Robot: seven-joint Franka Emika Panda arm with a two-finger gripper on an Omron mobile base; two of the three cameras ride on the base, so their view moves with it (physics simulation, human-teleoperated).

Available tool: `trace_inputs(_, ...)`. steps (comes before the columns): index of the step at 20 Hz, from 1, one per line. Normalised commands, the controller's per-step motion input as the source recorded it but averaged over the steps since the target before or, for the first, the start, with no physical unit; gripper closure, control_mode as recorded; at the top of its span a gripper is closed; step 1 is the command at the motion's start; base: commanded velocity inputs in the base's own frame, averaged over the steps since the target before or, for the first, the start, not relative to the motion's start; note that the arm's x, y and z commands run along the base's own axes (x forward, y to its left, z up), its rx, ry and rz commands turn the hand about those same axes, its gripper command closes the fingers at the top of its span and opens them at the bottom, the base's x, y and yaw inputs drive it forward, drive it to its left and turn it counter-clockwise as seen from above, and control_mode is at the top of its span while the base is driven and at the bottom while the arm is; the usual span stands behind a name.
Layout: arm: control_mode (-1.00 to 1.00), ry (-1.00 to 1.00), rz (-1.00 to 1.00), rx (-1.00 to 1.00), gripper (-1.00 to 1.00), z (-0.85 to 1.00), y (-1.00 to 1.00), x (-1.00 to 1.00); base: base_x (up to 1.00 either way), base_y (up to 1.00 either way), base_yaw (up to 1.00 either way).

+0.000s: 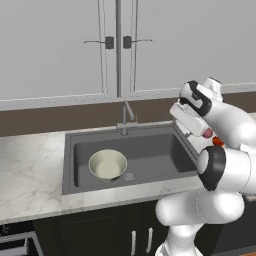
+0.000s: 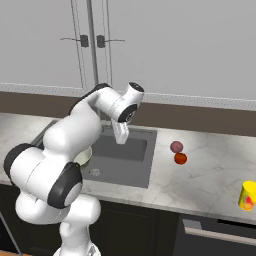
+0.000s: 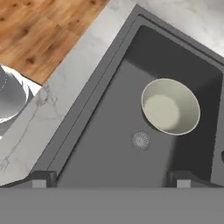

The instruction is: Remove the tomato and onion from the sink. Then move the bowl and cup from the counter to the sink for washing.

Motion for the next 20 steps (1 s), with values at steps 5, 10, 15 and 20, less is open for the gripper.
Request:
trace_inputs(5,-1.0,0.21,-0.43,0.0,-1.0,0.19,-0.15,-0.15,0.0,0.0,0.0)
trace_inputs(10,-1.0,0.21,-0.4,0.0,-1.0,0.15,-0.16,-0.12,0.0,0.0,0.0)
trace_inputs(15,-1.0,0.12,-0.4,0.0,-1.0,0.11,-0.2,-0.2,0.0,0.0,0.0)
trace_inputs(20,-1.0,0.01,-0.4,0.0,-1.0,0.13,-0.21,-0.29,0.0,0.0,0.0)
